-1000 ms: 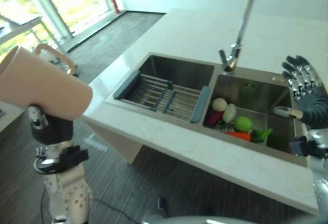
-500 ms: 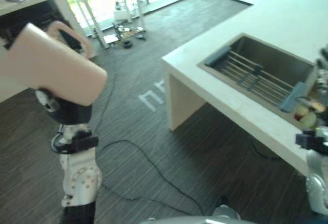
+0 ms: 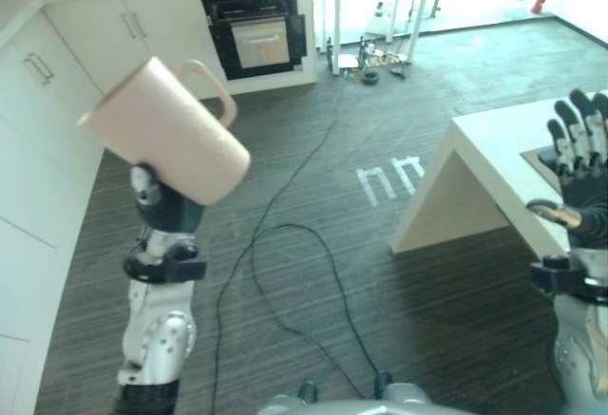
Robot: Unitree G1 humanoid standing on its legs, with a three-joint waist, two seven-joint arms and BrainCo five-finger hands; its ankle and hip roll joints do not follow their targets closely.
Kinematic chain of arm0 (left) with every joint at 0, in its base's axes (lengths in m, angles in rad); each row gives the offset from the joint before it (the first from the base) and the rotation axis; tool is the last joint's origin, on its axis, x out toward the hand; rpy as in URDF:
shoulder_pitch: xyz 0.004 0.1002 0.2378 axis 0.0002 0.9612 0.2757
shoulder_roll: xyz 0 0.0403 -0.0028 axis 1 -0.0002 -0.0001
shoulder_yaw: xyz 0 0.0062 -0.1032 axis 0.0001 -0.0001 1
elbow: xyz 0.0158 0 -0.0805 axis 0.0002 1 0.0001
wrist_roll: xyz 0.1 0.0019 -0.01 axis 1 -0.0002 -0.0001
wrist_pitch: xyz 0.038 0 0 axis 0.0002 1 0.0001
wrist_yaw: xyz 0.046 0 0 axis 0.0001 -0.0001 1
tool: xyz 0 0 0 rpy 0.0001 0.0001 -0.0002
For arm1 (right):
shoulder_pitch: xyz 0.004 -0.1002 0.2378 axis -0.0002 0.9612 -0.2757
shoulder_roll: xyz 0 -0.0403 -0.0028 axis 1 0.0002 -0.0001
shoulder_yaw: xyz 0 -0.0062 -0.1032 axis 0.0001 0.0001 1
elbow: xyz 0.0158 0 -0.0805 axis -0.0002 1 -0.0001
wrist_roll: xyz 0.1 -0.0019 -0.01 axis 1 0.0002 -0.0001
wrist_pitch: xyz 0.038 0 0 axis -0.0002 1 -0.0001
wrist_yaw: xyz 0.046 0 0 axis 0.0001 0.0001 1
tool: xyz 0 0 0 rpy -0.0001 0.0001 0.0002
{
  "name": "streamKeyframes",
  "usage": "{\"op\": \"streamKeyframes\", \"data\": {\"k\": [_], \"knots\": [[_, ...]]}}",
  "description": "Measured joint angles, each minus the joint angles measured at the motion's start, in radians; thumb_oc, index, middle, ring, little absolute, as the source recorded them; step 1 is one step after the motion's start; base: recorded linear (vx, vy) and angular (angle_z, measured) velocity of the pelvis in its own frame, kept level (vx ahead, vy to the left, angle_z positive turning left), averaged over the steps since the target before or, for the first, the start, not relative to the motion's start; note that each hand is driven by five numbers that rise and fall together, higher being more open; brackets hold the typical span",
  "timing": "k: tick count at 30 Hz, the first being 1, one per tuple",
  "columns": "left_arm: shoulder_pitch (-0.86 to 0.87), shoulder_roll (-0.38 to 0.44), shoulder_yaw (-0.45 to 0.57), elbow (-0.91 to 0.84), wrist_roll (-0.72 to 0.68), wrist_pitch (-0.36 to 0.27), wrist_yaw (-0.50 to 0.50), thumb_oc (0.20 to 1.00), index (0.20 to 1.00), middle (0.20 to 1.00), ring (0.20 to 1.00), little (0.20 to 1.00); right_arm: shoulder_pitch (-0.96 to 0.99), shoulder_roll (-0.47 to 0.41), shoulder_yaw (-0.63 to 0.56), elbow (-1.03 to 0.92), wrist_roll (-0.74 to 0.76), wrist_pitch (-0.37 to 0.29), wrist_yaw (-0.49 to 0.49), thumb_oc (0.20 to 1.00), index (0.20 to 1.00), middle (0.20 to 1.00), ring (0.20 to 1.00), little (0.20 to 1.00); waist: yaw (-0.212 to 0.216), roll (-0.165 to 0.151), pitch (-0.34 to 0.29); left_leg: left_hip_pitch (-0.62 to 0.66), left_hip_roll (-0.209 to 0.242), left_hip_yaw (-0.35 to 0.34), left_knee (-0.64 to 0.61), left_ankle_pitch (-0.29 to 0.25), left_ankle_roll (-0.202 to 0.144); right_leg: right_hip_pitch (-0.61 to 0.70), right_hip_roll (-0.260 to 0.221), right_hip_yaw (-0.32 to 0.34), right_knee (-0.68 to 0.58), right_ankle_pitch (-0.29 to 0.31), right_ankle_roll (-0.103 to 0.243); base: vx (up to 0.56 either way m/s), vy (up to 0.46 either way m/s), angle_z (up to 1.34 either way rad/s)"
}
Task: Place the dishes in the dishwasher.
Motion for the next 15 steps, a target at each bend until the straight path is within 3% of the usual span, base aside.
{"op": "streamKeyframes", "data": {"k": [5, 7, 8, 9, 11, 12, 13, 14, 15], "knots": [[0.064, 0.001, 0.01, 0.0, 0.0, -0.011, 0.015, 0.2, 0.2, 0.2, 0.2, 0.2, -0.017, -0.003, 0.031, 0.0, 0.002, 0.031, -0.004, 1.0, 1.0, 1.0, 1.0, 1.0, 0.028, -0.005, -0.003, 0.026, 0.035, 0.012, -0.012, 0.003, -0.025, 0.109, 0.039, -0.059, -0.123, 0.023, -0.019, 0.16, -0.281, 0.34], [0.111, 0.002, 0.03, -0.01, -0.005, -0.018, 0.024, 0.2, 0.2, 0.2, 0.2, 0.2, -0.011, -0.023, 0.029, 0.005, 0.018, 0.072, 0.021, 1.0, 1.0, 1.0, 1.0, 1.0, 0.044, -0.004, -0.003, 0.015, 0.04, 0.015, -0.007, 0.018, -0.05, 0.127, 0.046, -0.093, -0.139, 0.023, -0.018, 0.02, -0.179, 0.48], [0.13, 0.002, 0.032, -0.019, -0.02, -0.018, 0.025, 0.2, 0.2, 0.2, 0.2, 0.2, 0.004, -0.058, 0.012, 0.004, 0.037, 0.081, 0.031, 1.0, 1.0, 1.0, 1.0, 1.0, 0.058, -0.008, -0.001, -0.005, 0.028, 0.041, 0.013, 0.029, -0.067, 0.132, 0.041, -0.115, -0.144, 0.023, -0.018, -0.08, -0.113, 1.0], [0.117, -0.009, 0.03, -0.015, -0.048, -0.018, 0.026, 0.2, 0.2, 0.2, 0.2, 0.2, 0.015, -0.076, -0.024, 0.009, 0.043, 0.088, 0.034, 1.0, 1.0, 1.0, 1.0, 1.0, 0.06, -0.017, 0.002, -0.057, 0.013, 0.129, 0.062, 0.055, -0.096, 0.135, 0.026, -0.16, -0.141, 0.023, -0.019, -0.17, -0.064, 1.16], [0.09, -0.022, 0.024, -0.01, -0.062, -0.018, 0.021, 0.2, 0.2, 0.2, 0.2, 0.2, 0.008, -0.078, -0.038, 0.015, 0.044, 0.088, 0.032, 1.0, 1.0, 1.0, 1.0, 1.0, 0.062, -0.02, 0.005, -0.103, 0.005, 0.201, 0.107, 0.081, -0.102, 0.132, 0.019, -0.191, -0.134, 0.022, -0.02, -0.13, 0.04, 1.13], [0.051, -0.026, 0.016, -0.013, -0.075, -0.022, 0.013, 0.2, 0.2, 0.2, 0.2, 0.2, -0.018, -0.08, -0.036, 0.03, 0.043, 0.088, 0.032, 1.0, 1.0, 1.0, 1.0, 1.0, 0.075, -0.028, 0.015, -0.142, 0.005, 0.272, 0.119, 0.114, -0.116, 0.125, 0.0, -0.239, -0.119, 0.015, -0.03, -0.07, 0.126, 1.22], [0.034, -0.025, 0.017, -0.016, -0.074, -0.033, 0.003, 0.2, 0.2, 0.2, 0.2, 0.2, -0.043, -0.08, -0.039, 0.031, 0.041, 0.082, 0.032, 1.0, 1.0, 1.0, 1.0, 1.0, 0.07, -0.034, 0.022, -0.148, 0.017, 0.351, 0.122, 0.062, -0.068, 0.121, -0.016, -0.283, -0.126, 0.009, -0.043, -0.08, 0.139, 1.29], [0.03, -0.017, 0.017, -0.017, -0.069, -0.043, 0.0, 0.2, 0.2, 0.2, 0.2, 0.2, -0.065, -0.073, -0.037, 0.041, 0.041, 0.077, 0.032, 1.0, 1.0, 1.0, 1.0, 1.0, 0.071, -0.031, 0.024, -0.136, 0.038, 0.402, 0.13, 0.036, -0.033, 0.114, -0.022, -0.268, -0.115, -0.013, -0.084, -0.08, 0.146, 0.81], [0.033, -0.016, 0.017, -0.016, -0.06, -0.062, 0.001, 0.2, 0.2, 0.2, 0.2, 0.2, -0.075, -0.063, -0.037, 0.054, 0.041, 0.065, 0.033, 1.0, 1.0, 1.0, 1.0, 1.0, 0.071, -0.019, 0.026, -0.091, 0.06, 0.405, 0.106, 0.031, -0.033, 0.109, -0.024, -0.263, -0.098, -0.019, -0.092, -0.05, 0.115, 0.32]]}}
